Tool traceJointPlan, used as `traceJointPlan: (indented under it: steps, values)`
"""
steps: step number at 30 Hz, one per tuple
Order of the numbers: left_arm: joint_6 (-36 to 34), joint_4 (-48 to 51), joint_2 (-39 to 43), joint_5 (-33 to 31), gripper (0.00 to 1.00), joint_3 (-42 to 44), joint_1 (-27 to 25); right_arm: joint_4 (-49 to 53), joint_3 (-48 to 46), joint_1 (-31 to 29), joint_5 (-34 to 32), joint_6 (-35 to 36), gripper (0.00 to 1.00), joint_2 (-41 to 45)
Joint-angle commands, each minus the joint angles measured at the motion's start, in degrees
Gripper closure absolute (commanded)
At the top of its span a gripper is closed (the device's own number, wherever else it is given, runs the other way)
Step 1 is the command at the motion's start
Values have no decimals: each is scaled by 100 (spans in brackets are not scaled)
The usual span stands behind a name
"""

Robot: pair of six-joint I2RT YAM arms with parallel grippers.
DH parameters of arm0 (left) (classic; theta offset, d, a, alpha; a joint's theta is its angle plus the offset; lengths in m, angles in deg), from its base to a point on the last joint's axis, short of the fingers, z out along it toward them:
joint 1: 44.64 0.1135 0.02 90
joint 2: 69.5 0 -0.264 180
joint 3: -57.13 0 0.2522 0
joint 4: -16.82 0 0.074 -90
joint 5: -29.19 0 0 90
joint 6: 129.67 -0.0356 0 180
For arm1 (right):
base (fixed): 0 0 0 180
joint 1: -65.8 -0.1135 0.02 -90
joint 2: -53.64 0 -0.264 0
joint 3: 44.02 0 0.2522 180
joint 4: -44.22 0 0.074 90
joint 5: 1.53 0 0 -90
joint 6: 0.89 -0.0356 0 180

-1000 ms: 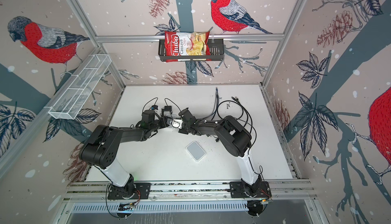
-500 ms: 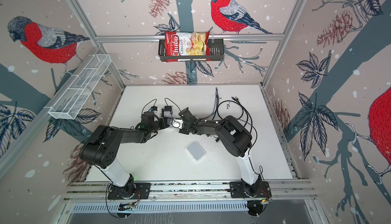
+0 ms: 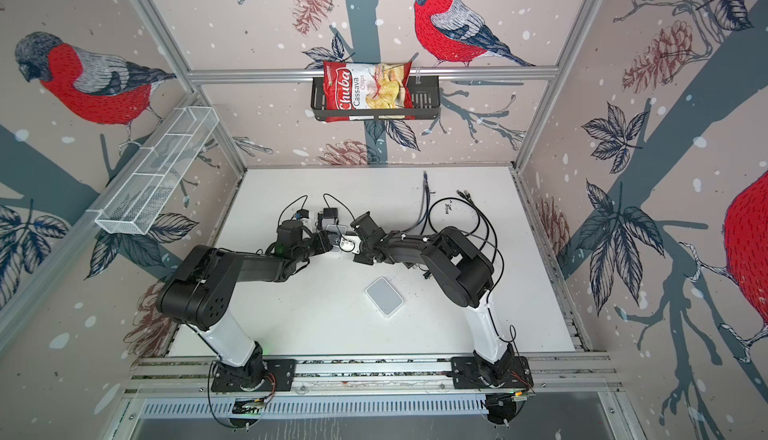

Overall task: Insert the plug into the switch port
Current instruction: 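Push the black plug into the switch port with the right gripper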

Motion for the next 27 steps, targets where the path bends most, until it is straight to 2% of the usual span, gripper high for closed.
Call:
traceJointPlan:
  steps: [1, 15, 27]
  values:
    - [6, -333, -18, 117, 38, 12, 11, -46, 170, 14, 63, -125, 100, -104]
    - [72, -393, -62, 134, 38, 34, 10, -24, 335, -43, 348, -169, 100, -143]
    - [153, -484, -112, 165, 40, 73, 11, -233, 379, -170, 200, -437, 100, -173]
